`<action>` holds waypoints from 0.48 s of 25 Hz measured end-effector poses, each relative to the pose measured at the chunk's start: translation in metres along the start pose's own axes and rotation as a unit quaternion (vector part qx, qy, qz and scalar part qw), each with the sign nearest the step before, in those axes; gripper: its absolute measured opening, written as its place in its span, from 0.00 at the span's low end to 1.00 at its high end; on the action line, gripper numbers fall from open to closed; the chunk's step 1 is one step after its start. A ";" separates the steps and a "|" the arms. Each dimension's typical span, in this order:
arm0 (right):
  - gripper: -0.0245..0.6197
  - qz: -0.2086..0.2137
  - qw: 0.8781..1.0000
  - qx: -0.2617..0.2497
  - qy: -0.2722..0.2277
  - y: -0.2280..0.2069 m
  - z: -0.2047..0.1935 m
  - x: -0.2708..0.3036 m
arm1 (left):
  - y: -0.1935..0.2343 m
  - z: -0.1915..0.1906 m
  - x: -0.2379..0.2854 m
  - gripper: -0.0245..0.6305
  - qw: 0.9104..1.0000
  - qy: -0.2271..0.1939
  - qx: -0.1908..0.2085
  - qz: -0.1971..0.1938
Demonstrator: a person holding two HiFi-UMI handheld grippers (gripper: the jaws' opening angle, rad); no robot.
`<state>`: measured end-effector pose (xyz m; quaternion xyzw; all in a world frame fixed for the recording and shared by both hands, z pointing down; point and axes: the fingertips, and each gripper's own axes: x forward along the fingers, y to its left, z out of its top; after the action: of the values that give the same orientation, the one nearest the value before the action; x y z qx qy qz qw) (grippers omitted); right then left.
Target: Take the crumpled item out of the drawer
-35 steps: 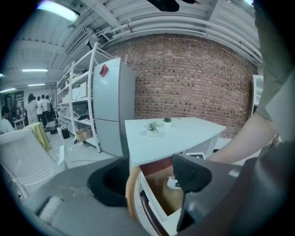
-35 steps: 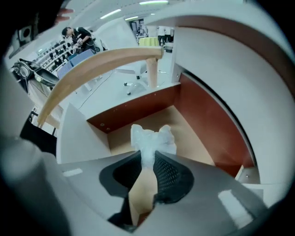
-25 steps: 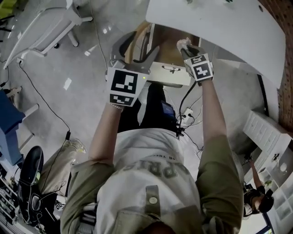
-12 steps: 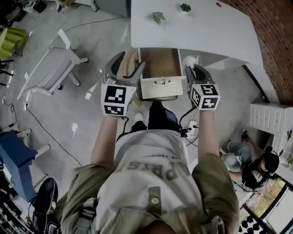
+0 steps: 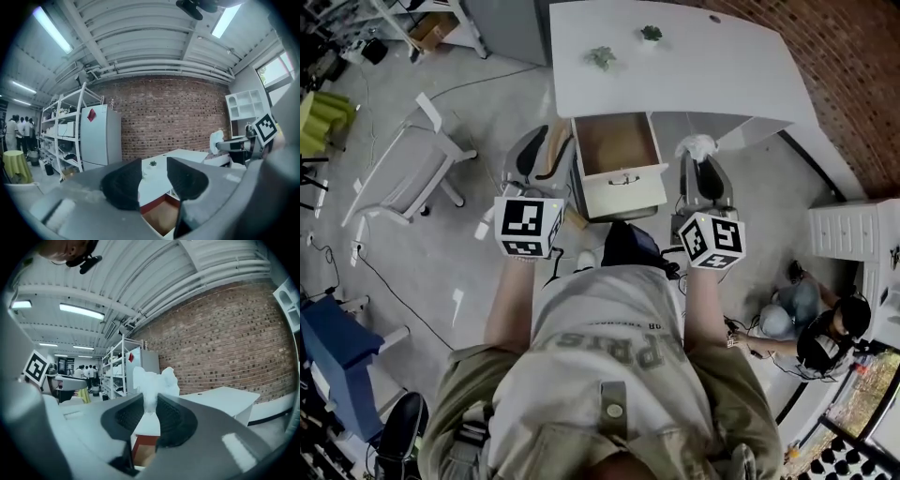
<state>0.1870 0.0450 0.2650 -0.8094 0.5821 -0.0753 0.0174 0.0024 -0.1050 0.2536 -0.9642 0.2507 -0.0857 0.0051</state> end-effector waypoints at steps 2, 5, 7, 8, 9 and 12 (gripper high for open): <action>0.16 -0.015 1.000 -0.002 -0.014 0.003 0.005 -0.011 | -0.001 0.004 -0.005 0.26 1.000 -0.009 0.001 0.002; 0.16 -0.030 0.999 0.001 -0.030 0.008 0.010 -0.025 | -0.004 0.007 -0.012 0.20 1.000 -0.016 0.004 0.004; 0.16 -0.036 0.999 0.003 -0.040 0.011 0.013 -0.033 | -0.005 0.009 -0.017 0.17 1.000 -0.024 0.006 0.010; 0.16 -0.037 0.998 0.004 -0.045 0.013 0.015 -0.036 | -0.005 0.011 -0.020 0.14 0.999 -0.031 0.005 0.015; 0.16 -0.036 0.998 0.003 -0.049 0.015 0.016 -0.038 | -0.005 0.012 -0.023 0.11 0.999 -0.037 0.004 0.018; 0.16 -0.032 0.998 -0.003 -0.058 0.022 0.021 -0.043 | -0.003 0.016 -0.030 0.05 0.998 -0.050 0.002 0.027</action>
<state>0.1561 0.0775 0.2377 -0.8308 0.5540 -0.0267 0.0461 -0.0196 -0.0877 0.2335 -0.9602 0.2760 -0.0374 0.0224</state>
